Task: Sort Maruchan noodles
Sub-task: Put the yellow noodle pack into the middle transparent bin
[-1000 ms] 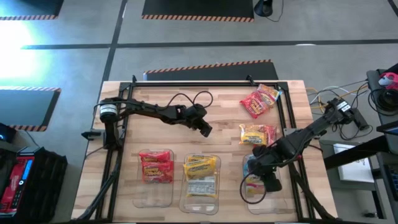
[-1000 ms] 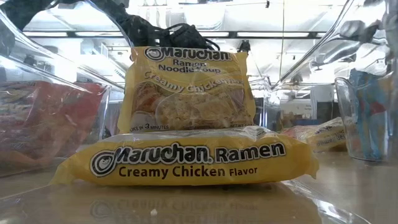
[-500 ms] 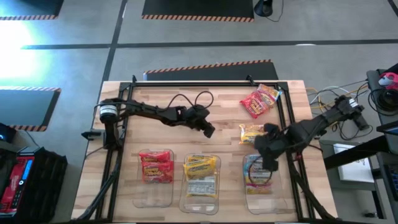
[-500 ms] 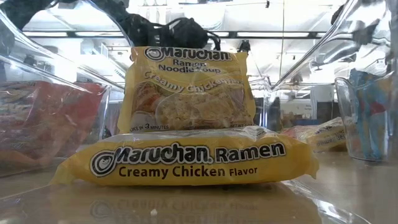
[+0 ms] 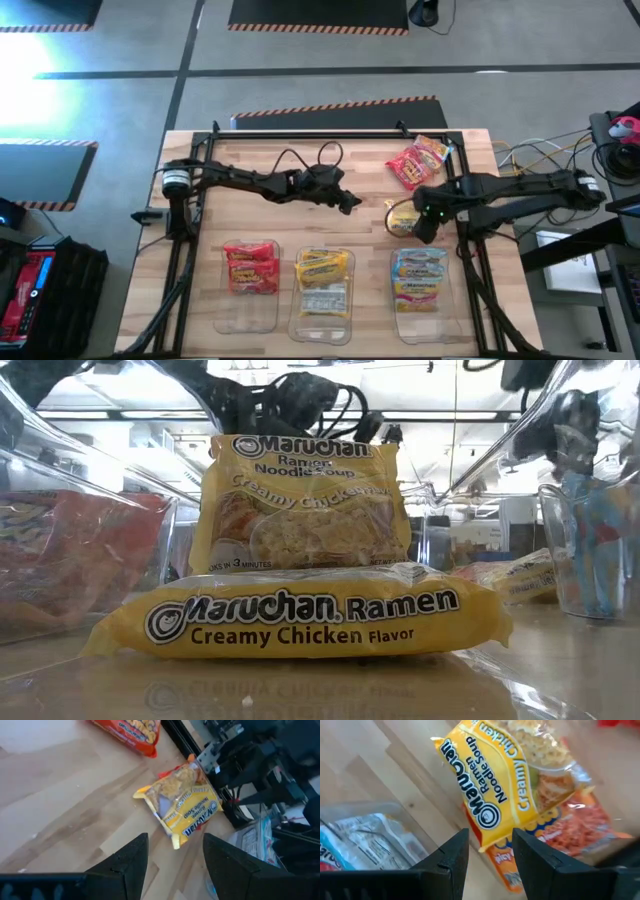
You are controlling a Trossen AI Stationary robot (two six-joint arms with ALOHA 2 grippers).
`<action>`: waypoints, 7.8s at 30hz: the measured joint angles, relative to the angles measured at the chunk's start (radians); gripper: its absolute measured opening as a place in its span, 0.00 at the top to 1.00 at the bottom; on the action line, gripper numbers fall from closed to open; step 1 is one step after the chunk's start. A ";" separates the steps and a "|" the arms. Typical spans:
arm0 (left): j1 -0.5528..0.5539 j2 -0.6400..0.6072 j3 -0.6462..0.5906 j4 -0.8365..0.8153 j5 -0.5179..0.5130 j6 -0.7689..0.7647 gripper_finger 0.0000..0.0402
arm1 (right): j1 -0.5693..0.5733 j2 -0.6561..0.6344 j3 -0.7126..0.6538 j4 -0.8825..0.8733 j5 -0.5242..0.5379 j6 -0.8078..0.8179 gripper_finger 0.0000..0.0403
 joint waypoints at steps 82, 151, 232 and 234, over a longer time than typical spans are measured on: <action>-0.009 0.395 0.336 -0.187 0.157 0.144 0.59 | -0.301 0.136 -0.059 0.389 -0.092 -0.095 0.66; -0.008 0.385 0.333 -0.437 0.059 0.249 0.64 | -0.423 0.390 -0.062 0.695 -0.244 -0.118 0.36; -0.031 -0.180 -0.185 0.136 -0.021 0.633 0.64 | -0.424 0.289 0.198 0.545 -0.358 -0.856 0.71; -0.030 -0.180 -0.160 0.143 -0.021 0.694 0.64 | -0.412 0.289 0.248 0.473 -0.285 -0.913 0.71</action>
